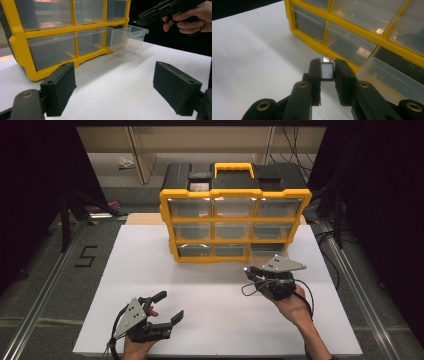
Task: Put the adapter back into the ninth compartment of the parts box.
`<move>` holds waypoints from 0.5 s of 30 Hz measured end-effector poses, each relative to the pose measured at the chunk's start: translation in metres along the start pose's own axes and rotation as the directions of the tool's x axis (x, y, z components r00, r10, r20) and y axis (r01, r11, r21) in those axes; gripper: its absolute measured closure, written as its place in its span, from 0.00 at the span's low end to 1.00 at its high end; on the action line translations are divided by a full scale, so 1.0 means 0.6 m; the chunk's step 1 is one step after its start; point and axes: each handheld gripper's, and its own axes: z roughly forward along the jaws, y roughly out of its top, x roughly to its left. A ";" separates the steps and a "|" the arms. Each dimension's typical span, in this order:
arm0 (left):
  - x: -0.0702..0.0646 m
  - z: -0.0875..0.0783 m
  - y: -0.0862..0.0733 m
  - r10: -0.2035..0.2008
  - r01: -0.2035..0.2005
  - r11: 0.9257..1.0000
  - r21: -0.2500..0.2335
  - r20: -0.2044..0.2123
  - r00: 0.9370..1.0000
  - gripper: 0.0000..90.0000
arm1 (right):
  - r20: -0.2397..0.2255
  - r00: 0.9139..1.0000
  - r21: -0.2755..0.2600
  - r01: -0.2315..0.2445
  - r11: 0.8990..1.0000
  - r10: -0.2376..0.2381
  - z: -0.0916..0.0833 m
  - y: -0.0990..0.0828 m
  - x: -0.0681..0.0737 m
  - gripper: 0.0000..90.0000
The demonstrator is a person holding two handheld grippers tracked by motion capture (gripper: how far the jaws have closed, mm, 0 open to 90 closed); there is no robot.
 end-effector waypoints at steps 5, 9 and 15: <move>0.000 0.000 0.000 -0.001 0.001 1.000 -0.002 -0.001 1.000 0.20 | 0.008 1.000 -0.007 -0.007 1.000 0.007 -0.002 0.000 -0.006 0.85; 0.000 0.000 0.000 -0.001 0.001 1.000 -0.003 -0.002 1.000 0.20 | 0.018 1.000 -0.015 -0.013 1.000 0.014 -0.005 0.000 -0.012 0.85; 0.000 0.000 0.000 0.001 -0.001 1.000 -0.004 -0.003 1.000 0.20 | 0.033 0.999 -0.026 -0.026 0.999 0.027 -0.009 0.000 -0.020 0.85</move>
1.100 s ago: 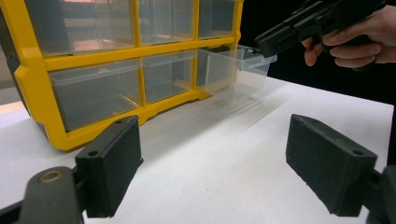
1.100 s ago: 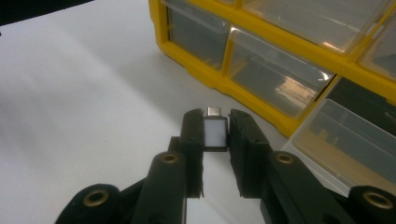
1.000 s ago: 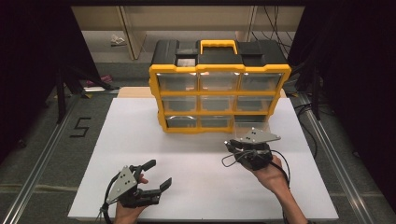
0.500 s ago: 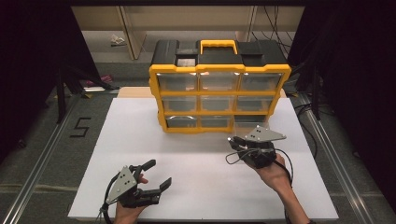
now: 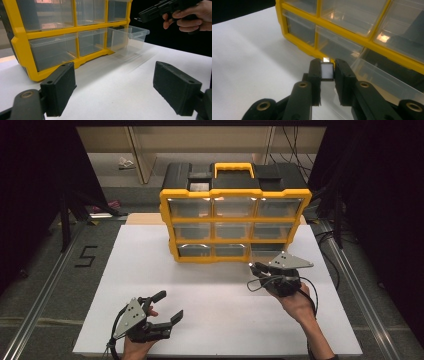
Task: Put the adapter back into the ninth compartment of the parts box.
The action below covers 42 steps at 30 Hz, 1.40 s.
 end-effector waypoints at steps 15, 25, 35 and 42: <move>0.000 0.001 0.000 0.000 0.000 1.000 0.001 0.000 1.000 0.20 | 0.032 0.999 -0.026 -0.035 0.999 0.036 -0.002 0.002 -0.029 0.85; 0.000 0.000 0.000 0.000 0.000 1.000 0.000 0.000 1.000 0.20 | 0.048 0.997 -0.023 -0.054 0.998 0.055 0.004 -0.002 -0.041 0.85; -0.001 0.001 0.000 0.002 -0.002 1.000 0.001 0.000 1.000 0.20 | 0.067 0.995 -0.025 -0.068 0.997 0.070 0.013 -0.005 -0.056 0.85; 0.000 0.001 0.000 0.002 -0.002 1.000 0.002 -0.001 1.000 0.20 | 0.078 0.994 -0.025 -0.080 0.996 0.082 0.017 -0.008 -0.067 0.85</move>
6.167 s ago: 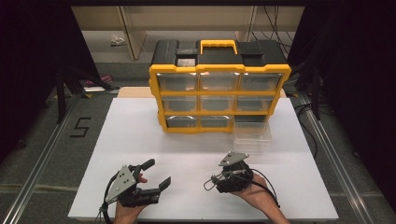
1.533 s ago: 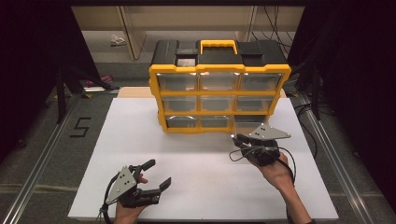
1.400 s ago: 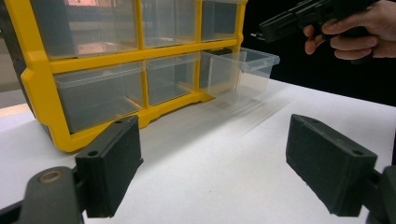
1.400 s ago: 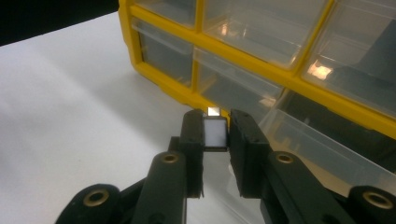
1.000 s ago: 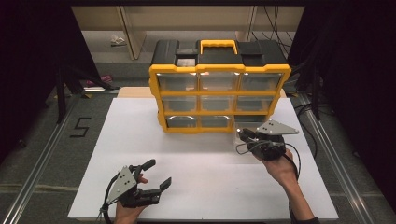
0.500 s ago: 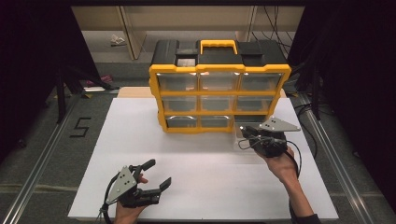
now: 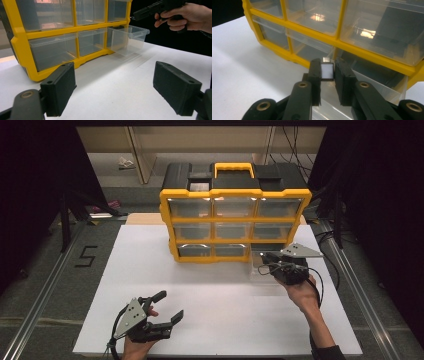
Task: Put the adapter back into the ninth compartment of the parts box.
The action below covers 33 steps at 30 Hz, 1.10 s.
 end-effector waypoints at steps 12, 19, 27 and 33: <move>0.000 0.000 0.000 -0.001 0.001 1.000 0.002 -0.001 1.000 0.20 | 0.014 1.000 0.011 -0.016 1.000 0.016 0.009 -0.004 -0.012 0.85; 0.000 0.001 0.000 -0.001 0.001 1.000 0.003 -0.002 1.000 0.20 | 0.017 1.000 0.015 -0.025 1.000 0.025 0.013 -0.006 -0.017 0.85; 0.000 0.000 0.000 -0.002 0.002 1.000 0.003 -0.004 1.000 0.20 | 0.025 0.999 0.024 -0.035 0.999 0.035 0.017 -0.010 -0.022 0.85; 0.000 0.000 0.000 -0.004 0.004 1.000 0.002 -0.004 1.000 0.20 | 0.034 0.999 0.034 -0.043 0.998 0.042 0.020 -0.014 -0.027 0.85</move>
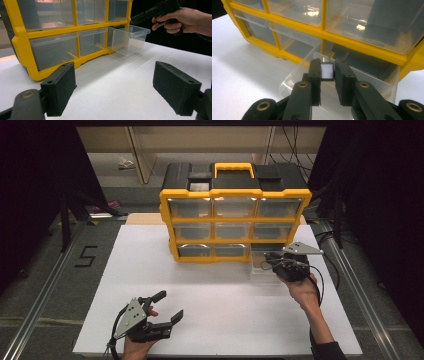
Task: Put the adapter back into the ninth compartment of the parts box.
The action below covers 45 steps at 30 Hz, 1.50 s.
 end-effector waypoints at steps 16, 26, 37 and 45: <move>0.000 0.000 0.000 -0.001 0.001 1.000 0.000 0.002 1.000 0.20 | 0.002 0.999 0.013 -0.047 0.999 0.047 0.001 -0.001 -0.006 0.63; 0.000 -0.001 0.000 -0.002 0.002 1.000 0.002 0.003 1.000 0.20 | -0.035 0.999 -0.023 0.024 0.999 -0.024 -0.015 0.019 0.035 0.52; 0.000 0.001 0.000 -0.005 0.005 1.000 0.005 0.009 1.000 0.20 | -0.048 0.998 -0.038 0.031 0.999 -0.033 -0.024 0.025 0.051 0.41; 0.000 0.000 0.000 -0.006 0.006 1.000 0.004 0.010 1.000 0.20 | -0.065 0.997 -0.058 0.028 0.998 -0.032 -0.031 0.030 0.061 0.37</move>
